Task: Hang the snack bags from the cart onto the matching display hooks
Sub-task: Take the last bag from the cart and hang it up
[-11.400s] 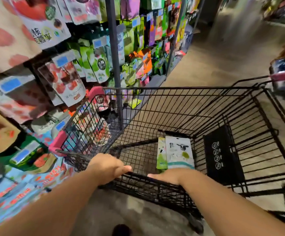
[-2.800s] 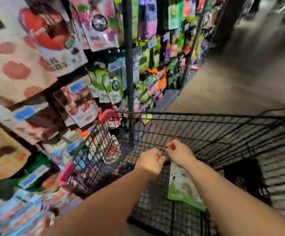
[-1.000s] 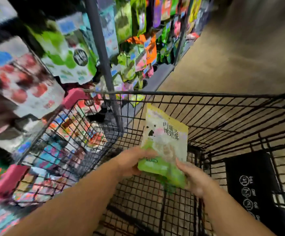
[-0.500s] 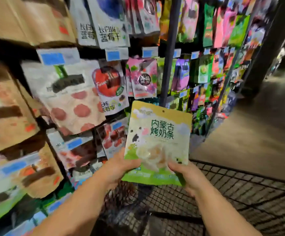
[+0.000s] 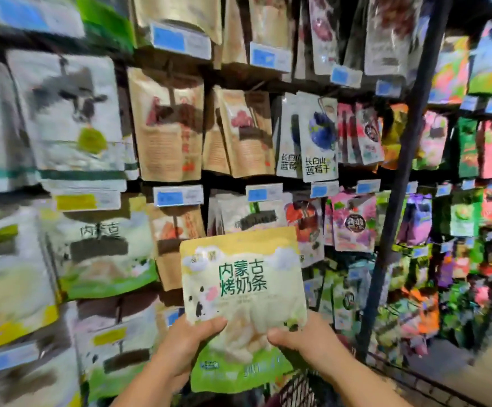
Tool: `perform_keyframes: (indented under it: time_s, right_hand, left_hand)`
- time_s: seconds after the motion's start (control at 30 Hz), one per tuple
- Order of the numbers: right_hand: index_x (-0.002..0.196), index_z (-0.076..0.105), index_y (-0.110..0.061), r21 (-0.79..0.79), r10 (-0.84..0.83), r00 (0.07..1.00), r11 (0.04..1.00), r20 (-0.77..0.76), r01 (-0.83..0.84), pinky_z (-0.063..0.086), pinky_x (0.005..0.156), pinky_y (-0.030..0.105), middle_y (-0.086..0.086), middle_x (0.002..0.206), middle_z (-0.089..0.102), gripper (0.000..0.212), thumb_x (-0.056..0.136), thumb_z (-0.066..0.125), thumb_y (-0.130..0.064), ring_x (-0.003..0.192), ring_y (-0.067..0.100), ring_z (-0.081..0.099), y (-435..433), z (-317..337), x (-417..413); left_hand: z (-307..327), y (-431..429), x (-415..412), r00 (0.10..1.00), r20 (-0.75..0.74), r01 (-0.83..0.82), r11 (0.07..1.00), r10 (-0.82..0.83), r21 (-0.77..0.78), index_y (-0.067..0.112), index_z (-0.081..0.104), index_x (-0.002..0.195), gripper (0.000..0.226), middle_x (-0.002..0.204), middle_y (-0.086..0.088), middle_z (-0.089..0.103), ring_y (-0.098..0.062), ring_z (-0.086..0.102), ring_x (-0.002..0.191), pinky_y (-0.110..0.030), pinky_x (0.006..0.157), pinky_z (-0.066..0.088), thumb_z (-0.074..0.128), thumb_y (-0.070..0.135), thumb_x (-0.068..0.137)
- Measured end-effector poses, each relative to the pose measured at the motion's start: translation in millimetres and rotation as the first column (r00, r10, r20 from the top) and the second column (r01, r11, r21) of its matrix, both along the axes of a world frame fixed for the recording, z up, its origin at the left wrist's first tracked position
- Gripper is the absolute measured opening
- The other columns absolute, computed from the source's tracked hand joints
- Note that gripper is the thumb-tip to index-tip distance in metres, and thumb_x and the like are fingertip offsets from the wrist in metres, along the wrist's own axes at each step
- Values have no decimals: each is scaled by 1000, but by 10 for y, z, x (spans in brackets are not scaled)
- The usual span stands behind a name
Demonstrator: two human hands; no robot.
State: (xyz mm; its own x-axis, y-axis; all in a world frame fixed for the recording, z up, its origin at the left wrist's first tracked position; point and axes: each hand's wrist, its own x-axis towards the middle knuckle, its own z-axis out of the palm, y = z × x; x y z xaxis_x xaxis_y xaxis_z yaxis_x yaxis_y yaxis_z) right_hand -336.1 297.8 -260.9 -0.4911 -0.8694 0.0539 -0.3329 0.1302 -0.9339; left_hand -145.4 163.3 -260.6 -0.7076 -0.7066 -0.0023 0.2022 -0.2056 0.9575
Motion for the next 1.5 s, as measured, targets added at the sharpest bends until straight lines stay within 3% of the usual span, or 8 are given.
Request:
perform_keyframes:
  time_s: [0.27, 0.37, 0.5, 0.7, 0.93, 1.03, 1.27, 1.5]
  right_hand:
    - [98, 71, -24, -18, 239, 962, 971, 130, -239, 52, 83, 16, -12, 96, 76, 38, 63, 79, -36, 95, 1, 69, -409, 262, 539]
    - [98, 70, -19, -31, 296, 935, 955, 198, -296, 48, 70, 11, -15, 78, 73, 36, 66, 74, -32, 73, -5, 65, -549, 195, 659]
    - [113, 73, -17, -16, 298, 926, 953, 232, -303, 49, 103, 39, 0, 116, 72, 64, 54, 87, -39, 110, 17, 67, -750, -28, 852]
    - [99, 76, -21, -24, 305, 936, 952, 176, -306, 53, 94, 33, -6, 96, 77, 48, 53, 76, -36, 99, 15, 71, -986, -170, 1131]
    - [108, 72, -20, -60, 328, 915, 944, 234, -323, 55, 87, 28, -9, 94, 77, 48, 68, 77, -46, 91, 11, 72, -1322, -32, 1432]
    - [105, 66, -21, -94, 319, 909, 948, 269, -305, 51, 70, 10, -12, 93, 71, 16, 90, 68, -28, 79, 2, 65, -1479, 138, 1570]
    - [148, 37, -13, -215, 287, 921, 948, 262, -234, 34, 114, 44, 3, 149, 45, 102, 66, 79, -58, 136, 25, 44, -2117, 411, 1633]
    - [144, 42, -9, -279, 250, 921, 946, 300, -166, 38, 106, 37, 3, 142, 50, 67, 88, 69, -34, 131, 26, 48, -2560, 631, 1601]
  left_hand:
    - [113, -201, 632, 962, -19, -270, 944, 271, -191, 27, 61, 106, 58, 102, 9, 72, -6, 63, 92, -26, 81, 46, 81, 14, 53]
    - [-48, -241, 896, 948, 39, -299, 927, 315, -225, 23, 55, 118, 82, 111, 4, 65, -7, 59, 95, -19, 75, 44, 97, 24, 47]
    - [-253, -235, 1250, 962, 114, -228, 960, 248, -164, 34, 42, 130, 126, 117, 12, 63, -17, 59, 112, -25, 85, 46, 96, 47, 17]
    - [-405, -356, 1632, 954, 153, -255, 966, 259, -50, 30, 57, 126, 95, 121, 10, 68, -17, 61, 118, -43, 110, 39, 96, 48, 41]
    - [-44, -532, 1776, 848, -21, -528, 848, 529, 48, 18, 60, 122, 70, 112, -1, 72, -22, 64, 109, -51, 105, 42, 87, 40, 62]
    - [89, -685, 1803, 787, -7, -617, 786, 617, 29, 15, 57, 111, 34, 109, 6, 66, -11, 63, 97, -46, 92, 48, 74, 26, 83]
    - [219, -1274, 1848, 743, 2, -670, 742, 670, 23, 10, 43, 140, 91, 133, -6, 58, -21, 57, 118, -36, 86, 46, 83, 43, 65]
    - [466, -1828, 1767, 754, -63, -654, 756, 653, 12, 6, 43, 141, 68, 132, -13, 60, -22, 64, 108, -31, 87, 45, 75, 17, 82]
